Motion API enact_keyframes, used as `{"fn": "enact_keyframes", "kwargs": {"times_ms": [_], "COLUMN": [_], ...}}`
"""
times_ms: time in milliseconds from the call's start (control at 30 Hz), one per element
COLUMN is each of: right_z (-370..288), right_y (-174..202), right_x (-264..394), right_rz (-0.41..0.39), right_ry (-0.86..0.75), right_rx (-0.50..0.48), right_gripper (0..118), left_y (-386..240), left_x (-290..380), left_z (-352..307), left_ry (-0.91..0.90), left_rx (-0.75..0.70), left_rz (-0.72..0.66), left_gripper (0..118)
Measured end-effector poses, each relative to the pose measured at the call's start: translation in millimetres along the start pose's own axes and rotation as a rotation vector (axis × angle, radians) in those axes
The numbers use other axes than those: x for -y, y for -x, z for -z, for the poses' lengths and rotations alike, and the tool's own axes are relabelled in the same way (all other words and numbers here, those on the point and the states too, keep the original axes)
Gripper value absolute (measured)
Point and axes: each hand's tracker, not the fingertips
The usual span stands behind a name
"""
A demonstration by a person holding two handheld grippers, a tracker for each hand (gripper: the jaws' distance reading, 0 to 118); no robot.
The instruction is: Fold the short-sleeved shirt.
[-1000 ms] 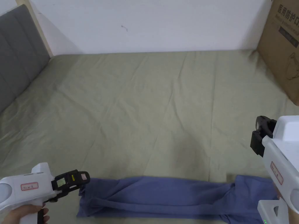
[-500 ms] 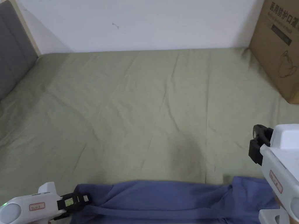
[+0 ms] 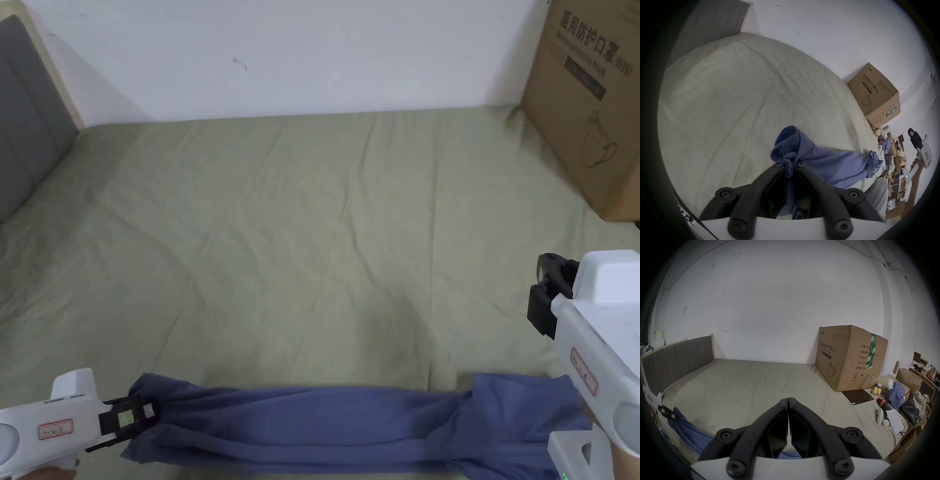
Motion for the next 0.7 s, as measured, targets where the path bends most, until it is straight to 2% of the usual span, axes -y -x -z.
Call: {"fn": "enact_keyframes", "kwargs": {"times_ms": [233,400,700], "right_z": [-9.0,-15.2,-26.8], "right_y": [-4.7,-9.6,-22.9], "right_x": [-2.5,-3.2,-3.9], "right_rz": [0.020,0.029,0.036], "right_ry": [-0.027,-0.037,-0.055], "right_rx": [-0.021,-0.029,-0.038], "right_gripper": [0,0,0], "left_y": [9.6,-44.4,-163.6], "left_x": [-6.0,-8.0,-7.3], "left_z": [-30.8,-36.2,-8.6], "left_ry": [0.001,-0.001,0.058], "left_rx": [-0.124,-0.228,-0.096], "left_rz": [-0.016,0.084,0.198], "left_gripper": [4,4,4]}}
